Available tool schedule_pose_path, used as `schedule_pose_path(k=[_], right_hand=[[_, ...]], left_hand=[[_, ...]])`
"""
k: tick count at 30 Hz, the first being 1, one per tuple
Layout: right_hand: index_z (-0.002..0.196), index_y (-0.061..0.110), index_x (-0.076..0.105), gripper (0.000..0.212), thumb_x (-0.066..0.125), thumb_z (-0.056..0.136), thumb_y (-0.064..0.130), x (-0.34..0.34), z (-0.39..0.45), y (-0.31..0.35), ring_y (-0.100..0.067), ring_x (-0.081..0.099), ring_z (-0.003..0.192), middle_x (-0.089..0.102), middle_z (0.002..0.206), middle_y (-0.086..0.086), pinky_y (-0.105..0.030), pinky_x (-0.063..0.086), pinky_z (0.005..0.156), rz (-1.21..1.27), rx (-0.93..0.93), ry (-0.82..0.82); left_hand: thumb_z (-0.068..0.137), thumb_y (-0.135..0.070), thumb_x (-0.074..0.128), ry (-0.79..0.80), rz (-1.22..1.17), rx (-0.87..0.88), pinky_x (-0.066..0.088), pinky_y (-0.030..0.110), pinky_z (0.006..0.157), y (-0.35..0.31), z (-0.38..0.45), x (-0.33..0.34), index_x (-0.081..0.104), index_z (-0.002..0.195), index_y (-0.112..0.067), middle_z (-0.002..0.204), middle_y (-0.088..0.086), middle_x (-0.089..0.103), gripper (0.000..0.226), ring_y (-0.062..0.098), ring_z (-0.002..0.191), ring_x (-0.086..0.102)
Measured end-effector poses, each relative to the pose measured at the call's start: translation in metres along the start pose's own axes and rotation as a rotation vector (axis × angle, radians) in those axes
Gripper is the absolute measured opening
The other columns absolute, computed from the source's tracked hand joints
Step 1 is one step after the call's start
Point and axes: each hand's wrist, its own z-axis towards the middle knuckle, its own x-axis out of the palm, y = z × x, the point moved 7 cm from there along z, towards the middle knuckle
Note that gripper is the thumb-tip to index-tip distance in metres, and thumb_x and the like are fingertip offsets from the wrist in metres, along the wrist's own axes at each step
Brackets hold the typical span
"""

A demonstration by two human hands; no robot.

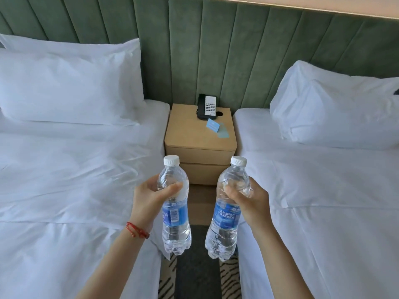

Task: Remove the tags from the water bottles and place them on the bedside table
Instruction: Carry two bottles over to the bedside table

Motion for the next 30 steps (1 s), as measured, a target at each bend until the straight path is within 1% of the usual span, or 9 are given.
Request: schedule_pose_path(k=[2,4,8,16,19,22,26,28,30], right_hand=[[0.082,0.028,0.062,0.018,0.075,0.071,0.026,0.005,0.032,-0.003,0.005,0.065,0.071,0.069,0.074,0.023,-0.007,0.046,0.054,0.000,0.012,-0.019],[0.080,0.027,0.062,0.018,0.076,0.071,0.023,0.010,0.066,-0.005,0.006,0.065,0.069,0.069,0.071,0.023,-0.006,0.045,0.053,0.000,0.019,-0.028],[0.079,0.028,0.062,0.019,0.075,0.064,0.027,0.022,0.137,-0.008,0.007,0.065,0.066,0.069,0.070,0.022,-0.005,0.044,0.050,0.025,0.027,-0.027],[0.086,0.028,0.065,0.032,0.074,0.055,0.031,0.036,0.299,-0.008,0.004,0.065,0.071,0.070,0.074,0.019,-0.009,0.048,0.057,0.030,-0.024,0.039],[0.088,0.034,0.064,0.043,0.071,0.046,0.044,0.038,0.357,-0.006,0.005,0.065,0.075,0.070,0.079,0.021,-0.009,0.048,0.059,0.006,-0.014,0.053],[0.091,0.040,0.063,0.046,0.072,0.046,0.047,0.043,0.409,-0.012,0.006,0.063,0.082,0.069,0.085,0.023,-0.018,0.051,0.069,-0.056,0.005,0.045],[0.104,0.032,0.063,0.053,0.078,0.054,0.041,0.059,0.460,-0.027,-0.006,0.065,0.092,0.070,0.095,0.010,-0.039,0.055,0.084,-0.116,0.042,0.073],[0.103,0.032,0.063,0.053,0.076,0.053,0.044,0.069,0.487,-0.033,-0.008,0.066,0.090,0.071,0.093,0.009,-0.043,0.055,0.083,-0.119,0.051,0.082],[0.103,0.032,0.063,0.055,0.074,0.051,0.048,0.078,0.513,-0.039,-0.007,0.066,0.087,0.071,0.090,0.010,-0.041,0.056,0.081,-0.112,0.063,0.068]], left_hand=[[0.058,-0.031,0.078,0.007,0.000,0.001,0.049,0.015,0.055,0.000,0.034,0.002,0.071,0.081,-0.016,0.076,0.000,0.073,0.028,0.010,0.069,0.068],[0.064,-0.024,0.080,0.019,0.008,-0.008,0.050,0.015,0.056,0.003,0.067,0.006,0.072,0.083,-0.017,0.078,-0.001,0.073,0.022,0.011,0.071,0.069],[0.070,-0.014,0.075,-0.007,0.003,-0.028,0.048,0.013,0.054,0.014,0.133,0.020,0.072,0.081,-0.017,0.074,-0.004,0.073,0.011,0.009,0.068,0.068],[0.071,-0.016,0.073,-0.074,0.038,-0.030,0.049,0.013,0.054,0.018,0.280,0.058,0.070,0.085,-0.016,0.075,-0.005,0.072,0.014,0.009,0.069,0.068],[0.068,-0.012,0.075,-0.086,0.033,-0.020,0.049,0.014,0.054,0.016,0.331,0.073,0.070,0.087,-0.013,0.076,-0.003,0.073,0.019,0.009,0.069,0.068],[0.066,-0.014,0.080,-0.094,0.061,-0.026,0.051,0.015,0.057,0.016,0.378,0.086,0.071,0.091,-0.015,0.081,0.000,0.074,0.026,0.011,0.074,0.069],[0.057,-0.027,0.078,-0.116,0.034,-0.056,0.053,0.023,0.064,0.023,0.428,0.091,0.071,0.091,-0.017,0.085,0.001,0.074,0.035,0.014,0.080,0.069],[0.054,-0.029,0.079,-0.105,0.013,-0.069,0.054,0.025,0.067,0.029,0.457,0.091,0.071,0.092,-0.017,0.087,0.002,0.074,0.041,0.016,0.082,0.069],[0.052,-0.025,0.084,-0.089,-0.006,-0.086,0.054,0.022,0.064,0.039,0.487,0.091,0.070,0.095,-0.017,0.087,0.002,0.074,0.045,0.017,0.082,0.070]])
